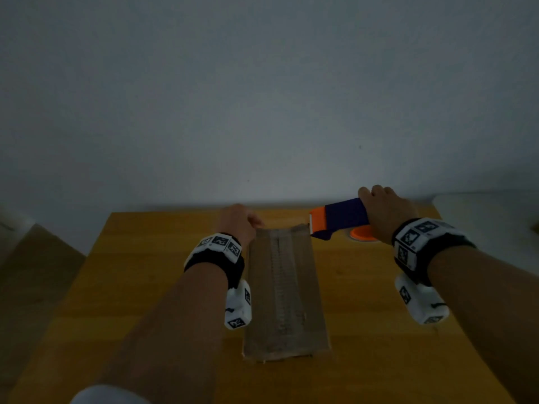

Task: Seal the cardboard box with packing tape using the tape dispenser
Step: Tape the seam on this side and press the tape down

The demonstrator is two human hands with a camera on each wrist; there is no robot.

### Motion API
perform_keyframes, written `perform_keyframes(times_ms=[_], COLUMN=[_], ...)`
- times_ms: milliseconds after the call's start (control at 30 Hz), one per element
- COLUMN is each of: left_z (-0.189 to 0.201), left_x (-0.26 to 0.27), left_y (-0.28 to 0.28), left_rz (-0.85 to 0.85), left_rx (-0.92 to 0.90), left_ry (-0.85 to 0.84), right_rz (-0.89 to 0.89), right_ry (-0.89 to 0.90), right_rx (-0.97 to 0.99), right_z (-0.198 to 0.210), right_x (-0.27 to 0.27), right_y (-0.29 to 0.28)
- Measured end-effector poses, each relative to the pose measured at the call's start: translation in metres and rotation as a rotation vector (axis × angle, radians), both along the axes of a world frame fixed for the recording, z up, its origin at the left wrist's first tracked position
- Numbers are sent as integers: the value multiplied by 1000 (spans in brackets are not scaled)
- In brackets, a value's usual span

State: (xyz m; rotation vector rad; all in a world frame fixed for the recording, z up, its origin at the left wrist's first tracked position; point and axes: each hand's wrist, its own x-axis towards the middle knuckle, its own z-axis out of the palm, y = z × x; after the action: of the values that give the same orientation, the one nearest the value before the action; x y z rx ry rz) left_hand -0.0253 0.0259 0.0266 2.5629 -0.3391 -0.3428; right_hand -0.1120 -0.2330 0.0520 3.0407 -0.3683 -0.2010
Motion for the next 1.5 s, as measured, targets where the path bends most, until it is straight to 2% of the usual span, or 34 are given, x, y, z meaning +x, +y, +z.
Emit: perform_keyframes(times_ms=[167, 333, 467, 567, 633, 767, 967, 1166, 1500], left_z=[0, -10, -4, 6, 12, 6, -4, -9, -13], left_x=[0, 2, 0, 5, 3, -8, -4, -3, 0], left_y=[5, 3, 9, -1, -18, -48, -51, -51, -51], left_rz=[-17, -14, -121, -190, -226, -206, -177, -164, -146], left_rx=[-8, 82, 146, 234, 190, 31, -44, -55, -84], left_ry=[44, 76, 119, 22, -18, 61, 158, 148, 168], right_rz=[-3, 4, 10, 18, 22, 25, 30, 57, 146], right_ry=[15, 18, 19, 20, 39, 45, 58, 62, 117], right_rx=[1, 6, 2, -3, -24, -39, -23, -22, -277], right_z=[-1, 1, 1, 2, 2, 0, -4, 1, 20], right_x=[0, 0, 2, 4, 5, 5, 6, 0, 20], right_y=[1, 1, 0, 2, 1, -2, -3, -15, 14])
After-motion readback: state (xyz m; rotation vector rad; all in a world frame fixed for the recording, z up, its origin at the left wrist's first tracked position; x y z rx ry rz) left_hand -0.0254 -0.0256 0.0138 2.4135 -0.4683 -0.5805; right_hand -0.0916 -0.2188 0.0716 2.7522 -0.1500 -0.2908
